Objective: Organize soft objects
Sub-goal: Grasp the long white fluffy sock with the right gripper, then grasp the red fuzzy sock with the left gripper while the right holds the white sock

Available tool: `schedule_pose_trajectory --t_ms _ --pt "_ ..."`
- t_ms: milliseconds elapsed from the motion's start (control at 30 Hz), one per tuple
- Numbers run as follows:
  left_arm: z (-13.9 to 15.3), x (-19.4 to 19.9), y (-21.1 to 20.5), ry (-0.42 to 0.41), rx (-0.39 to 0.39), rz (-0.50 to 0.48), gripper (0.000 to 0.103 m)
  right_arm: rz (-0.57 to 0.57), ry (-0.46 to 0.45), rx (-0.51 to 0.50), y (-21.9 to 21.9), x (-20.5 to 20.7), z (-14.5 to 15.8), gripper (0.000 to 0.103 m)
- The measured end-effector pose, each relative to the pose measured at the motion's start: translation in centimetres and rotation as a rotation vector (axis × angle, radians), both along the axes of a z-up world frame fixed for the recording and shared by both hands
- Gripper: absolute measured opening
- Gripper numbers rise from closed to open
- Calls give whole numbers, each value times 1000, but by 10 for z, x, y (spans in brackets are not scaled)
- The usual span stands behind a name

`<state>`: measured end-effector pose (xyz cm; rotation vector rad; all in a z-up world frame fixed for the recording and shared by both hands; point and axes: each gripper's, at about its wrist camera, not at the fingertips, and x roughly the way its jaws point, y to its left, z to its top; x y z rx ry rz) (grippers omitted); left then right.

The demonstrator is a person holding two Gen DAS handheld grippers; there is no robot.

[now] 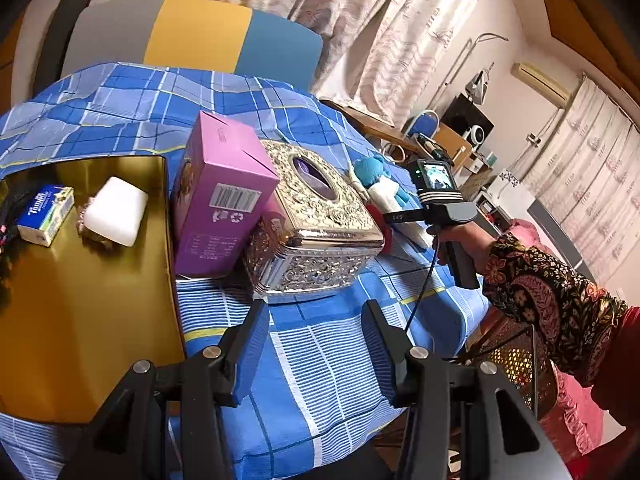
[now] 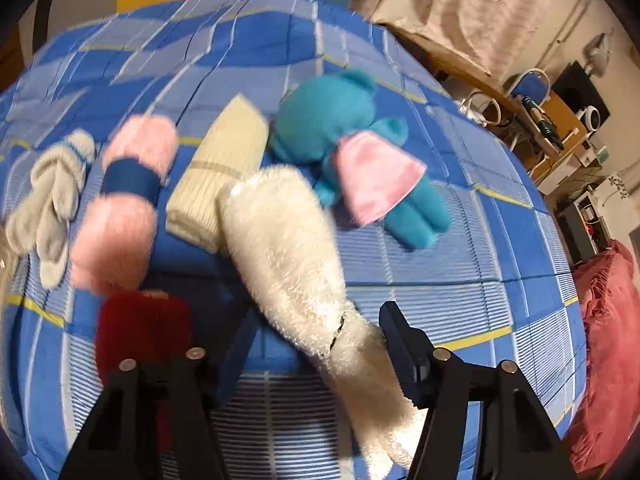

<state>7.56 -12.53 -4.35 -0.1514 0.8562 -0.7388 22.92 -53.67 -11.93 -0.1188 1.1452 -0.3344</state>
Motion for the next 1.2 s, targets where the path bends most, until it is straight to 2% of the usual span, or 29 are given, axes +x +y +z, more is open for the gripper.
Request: schedule_pose_trajectory --t_ms 67,133,233,367,433,567,667,733,867,1067,1133,1200 --pt "-2 1 -4 17 -2 -20 48 -1 -4 -1 2 -6 3 48" --pt "-3 -1 -11 28 3 -33 48 -33 -20 29 0 -16 10 45" --pt "-1 -3 -26 33 11 -66 48 -104 -53 115 -9 -36 25 43" --pt "5 -8 -59 37 18 -118 48 -145 -143 356 -31 -76 43 43" --pt "6 -10 -83 61 28 -144 49 -141 -172 445 -37 -89 46 43" --pt "8 -12 -127 86 42 -203 49 -115 -249 575 -57 -112 42 43" --pt "7 -6 -158 100 67 -216 49 -166 -271 616 -67 -123 31 43" --pt "4 5 -181 133 93 -205 49 -204 -302 678 -77 -133 20 43" --pt "-7 36 -223 167 153 -140 50 -259 -311 759 -91 -137 15 34" --pt "-37 85 -272 194 273 -49 50 -229 -229 650 -81 -125 21 44" --pt "-47 97 -283 200 315 -27 51 -189 -173 597 -71 -123 17 51" --pt "-58 106 -291 227 324 -36 51 -169 -120 592 -62 -120 10 50"
